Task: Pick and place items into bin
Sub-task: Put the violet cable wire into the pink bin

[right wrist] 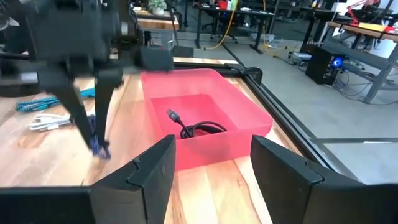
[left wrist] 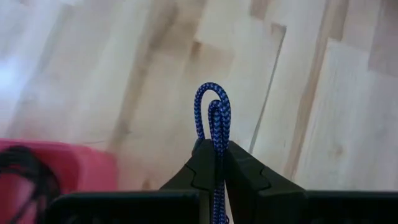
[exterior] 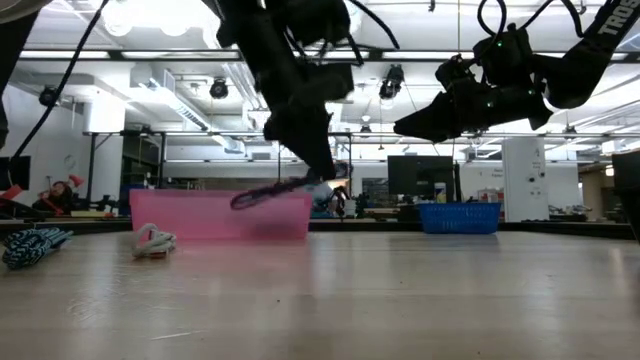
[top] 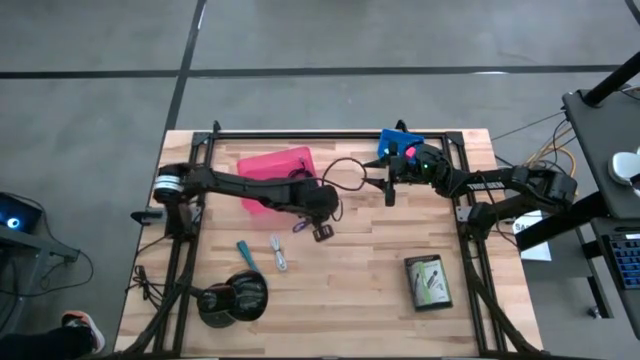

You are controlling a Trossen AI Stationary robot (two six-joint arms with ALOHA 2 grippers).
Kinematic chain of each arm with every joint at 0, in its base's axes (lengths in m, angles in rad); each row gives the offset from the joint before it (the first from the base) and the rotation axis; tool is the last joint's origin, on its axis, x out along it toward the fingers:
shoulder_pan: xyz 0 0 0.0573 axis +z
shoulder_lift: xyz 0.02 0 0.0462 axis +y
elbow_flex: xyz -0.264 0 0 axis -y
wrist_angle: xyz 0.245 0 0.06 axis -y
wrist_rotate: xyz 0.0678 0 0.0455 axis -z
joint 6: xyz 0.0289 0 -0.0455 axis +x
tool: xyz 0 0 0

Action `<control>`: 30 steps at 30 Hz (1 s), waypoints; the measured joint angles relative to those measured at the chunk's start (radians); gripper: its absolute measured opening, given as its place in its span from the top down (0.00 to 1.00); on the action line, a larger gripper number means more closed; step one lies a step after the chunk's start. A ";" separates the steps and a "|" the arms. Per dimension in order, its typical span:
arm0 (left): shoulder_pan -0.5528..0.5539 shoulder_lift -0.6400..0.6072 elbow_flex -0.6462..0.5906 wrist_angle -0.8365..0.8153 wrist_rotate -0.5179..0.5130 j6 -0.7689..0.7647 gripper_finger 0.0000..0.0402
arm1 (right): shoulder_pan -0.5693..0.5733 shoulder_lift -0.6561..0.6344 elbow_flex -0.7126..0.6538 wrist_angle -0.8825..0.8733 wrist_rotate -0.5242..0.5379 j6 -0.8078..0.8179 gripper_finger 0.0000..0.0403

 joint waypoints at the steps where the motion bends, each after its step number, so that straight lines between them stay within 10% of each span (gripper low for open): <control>1: 0.000 -0.017 0.000 0.000 -0.011 0.000 0.99 | 0.000 0.000 0.000 0.000 0.000 0.000 0.51; 23: 0.003 -0.241 -0.062 -0.055 -0.668 0.083 0.99 | 0.000 0.000 0.000 -0.001 0.002 -0.023 0.51; 30: 0.016 -0.239 -0.100 -0.049 -0.710 0.080 0.99 | 0.000 0.000 0.000 -0.003 0.005 -0.024 0.51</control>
